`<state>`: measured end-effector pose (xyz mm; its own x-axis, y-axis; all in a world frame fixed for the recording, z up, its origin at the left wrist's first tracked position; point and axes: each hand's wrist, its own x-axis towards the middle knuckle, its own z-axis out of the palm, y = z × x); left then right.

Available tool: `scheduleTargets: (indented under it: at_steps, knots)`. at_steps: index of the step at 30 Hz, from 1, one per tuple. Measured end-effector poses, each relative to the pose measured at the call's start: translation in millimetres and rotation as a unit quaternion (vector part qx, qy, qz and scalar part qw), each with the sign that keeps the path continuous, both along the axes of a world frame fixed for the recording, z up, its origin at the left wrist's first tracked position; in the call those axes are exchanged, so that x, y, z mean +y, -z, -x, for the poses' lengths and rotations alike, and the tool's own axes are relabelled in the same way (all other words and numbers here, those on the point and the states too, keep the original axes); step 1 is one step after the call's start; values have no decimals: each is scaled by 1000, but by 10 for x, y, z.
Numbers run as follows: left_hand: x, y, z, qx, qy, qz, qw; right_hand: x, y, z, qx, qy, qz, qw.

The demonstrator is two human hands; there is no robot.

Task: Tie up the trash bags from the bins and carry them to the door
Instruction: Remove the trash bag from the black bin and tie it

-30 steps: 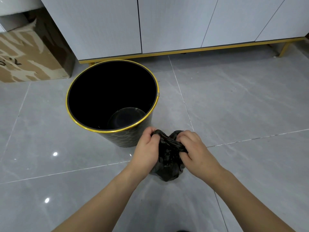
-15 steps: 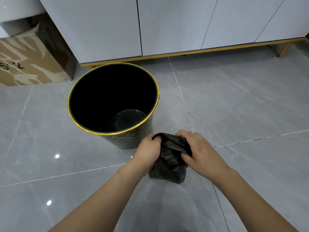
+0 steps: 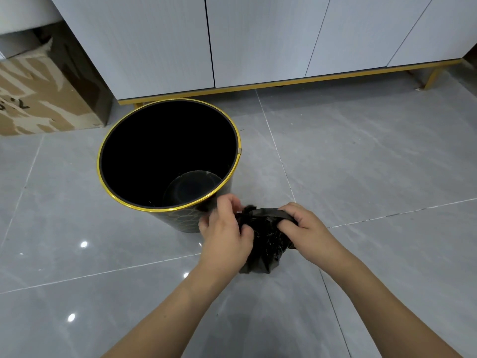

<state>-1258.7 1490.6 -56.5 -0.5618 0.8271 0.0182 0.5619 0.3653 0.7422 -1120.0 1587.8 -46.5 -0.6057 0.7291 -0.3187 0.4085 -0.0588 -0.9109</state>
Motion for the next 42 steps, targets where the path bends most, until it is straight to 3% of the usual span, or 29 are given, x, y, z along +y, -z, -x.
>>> scheduleTargets:
  at_steps: [2,6,10,14,16,19,21,26,29,32,34,37,42]
  knots:
    - [-23,14,-3,39,-24,-27,999,8,-11,3,9,14,51,999]
    - [-87,19,-14,-19,33,-20,999,-13,-40,4,47,4,64,997]
    - [-63,-4,-22,3,37,22,999,-54,-63,-33,66,-66,-9,996]
    - [-40,15,-5,53,37,62,996,-70,-20,5,-25,-77,-141,987]
    - [-30,9,-8,26,28,72,997,-69,-16,17,-57,-71,-170,981]
    - [-22,-36,-31,-88,53,67,992,-54,-29,16,-77,-69,-184,978]
    - [-22,-45,-40,-116,69,72,988,-41,-37,15,-89,-69,-181,977]
    - [-5,3,-3,-57,33,84,994,-45,-44,28,-128,-93,-179,971]
    - [-33,7,5,51,65,62,995,-47,-37,53,-123,-68,-104,985]
    - [-56,87,1,144,103,49,983,-23,-42,68,-85,-15,106,991]
    - [-51,157,0,158,101,52,981,-2,-57,47,-66,-5,202,977]
    - [-25,175,-38,98,75,66,990,-30,-87,37,-68,-43,191,978]
    - [-2,165,-48,-101,22,86,991,-68,-17,10,-117,-101,-24,988]
